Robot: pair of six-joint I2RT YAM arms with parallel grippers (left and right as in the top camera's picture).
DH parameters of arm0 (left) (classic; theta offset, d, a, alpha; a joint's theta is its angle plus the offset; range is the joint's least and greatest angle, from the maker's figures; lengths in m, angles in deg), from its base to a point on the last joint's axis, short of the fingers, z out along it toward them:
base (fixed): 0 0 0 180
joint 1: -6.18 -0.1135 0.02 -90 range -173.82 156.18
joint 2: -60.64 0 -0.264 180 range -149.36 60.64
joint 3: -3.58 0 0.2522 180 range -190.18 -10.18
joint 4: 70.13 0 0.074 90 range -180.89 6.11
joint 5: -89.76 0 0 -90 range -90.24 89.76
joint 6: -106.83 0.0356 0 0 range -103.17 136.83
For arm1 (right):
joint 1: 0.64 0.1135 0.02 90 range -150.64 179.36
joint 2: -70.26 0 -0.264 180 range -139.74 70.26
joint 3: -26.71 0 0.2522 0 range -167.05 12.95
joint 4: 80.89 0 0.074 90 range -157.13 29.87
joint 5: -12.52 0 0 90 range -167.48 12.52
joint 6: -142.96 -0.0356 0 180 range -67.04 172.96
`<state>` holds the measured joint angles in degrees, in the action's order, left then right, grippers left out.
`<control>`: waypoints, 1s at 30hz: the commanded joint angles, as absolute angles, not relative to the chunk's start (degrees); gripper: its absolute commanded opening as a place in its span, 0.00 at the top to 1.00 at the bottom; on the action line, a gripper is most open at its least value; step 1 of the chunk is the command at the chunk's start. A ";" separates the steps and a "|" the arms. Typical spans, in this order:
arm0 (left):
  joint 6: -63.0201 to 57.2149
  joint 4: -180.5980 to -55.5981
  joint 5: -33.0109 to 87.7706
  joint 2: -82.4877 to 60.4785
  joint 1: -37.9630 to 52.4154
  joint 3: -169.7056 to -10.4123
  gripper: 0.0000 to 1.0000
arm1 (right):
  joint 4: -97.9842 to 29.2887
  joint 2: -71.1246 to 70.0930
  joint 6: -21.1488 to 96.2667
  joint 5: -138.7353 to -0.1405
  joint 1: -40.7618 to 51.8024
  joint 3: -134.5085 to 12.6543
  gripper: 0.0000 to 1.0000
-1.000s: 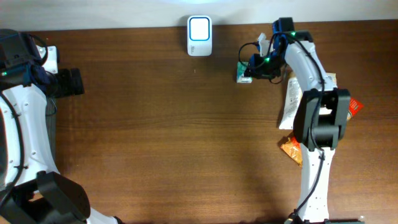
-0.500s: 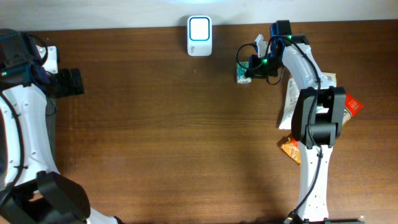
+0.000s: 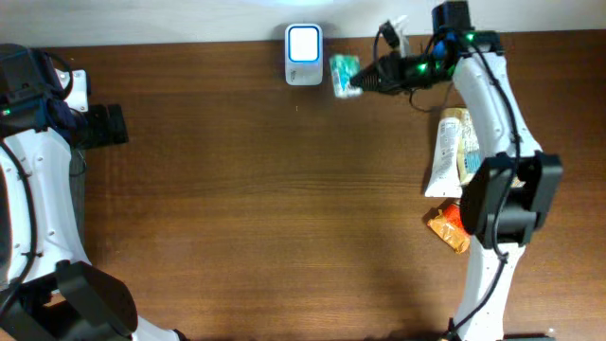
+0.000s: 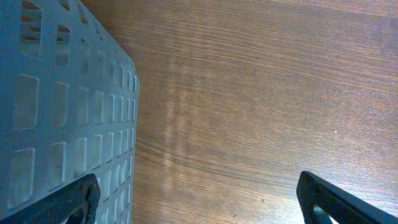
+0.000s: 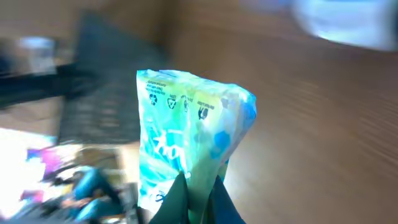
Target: Scan the item barcode
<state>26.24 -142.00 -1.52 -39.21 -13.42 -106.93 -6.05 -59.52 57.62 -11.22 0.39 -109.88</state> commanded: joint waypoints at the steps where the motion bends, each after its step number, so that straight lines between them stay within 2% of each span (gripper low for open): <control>1: 26.77 -142.06 -1.06 -39.08 -13.77 -107.19 0.01 | -6.38 -57.60 58.94 3.99 0.44 -110.03 0.96; 4: 26.77 -142.06 -1.06 -39.08 -13.77 -107.19 0.01 | -6.51 -57.46 56.92 11.47 1.66 -110.23 0.96; 20: 26.77 -142.09 -1.08 -39.08 -13.77 -107.17 0.01 | -7.65 -44.37 54.17 10.33 5.23 -113.74 0.96; 21: 26.77 -142.09 -1.08 -39.08 -13.77 -107.19 0.01 | -8.85 -44.39 54.17 4.69 5.95 -113.74 0.96; 24: 26.77 -142.09 -1.06 -39.08 -13.77 -107.19 0.01 | -14.69 -44.44 52.84 -40.34 12.37 -113.74 0.96; 27: 26.77 -142.09 -1.06 -39.08 -13.77 -107.17 0.01 | -23.74 -46.01 65.10 -75.53 20.44 -113.70 0.96; 30: 26.77 -142.06 -1.06 -39.08 -13.77 -107.19 0.01 | -33.33 -50.58 74.30 -90.74 24.18 -113.70 0.96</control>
<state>26.24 -142.00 -1.52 -39.21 -13.42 -106.93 -28.28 -46.40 63.83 -66.74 21.81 -112.94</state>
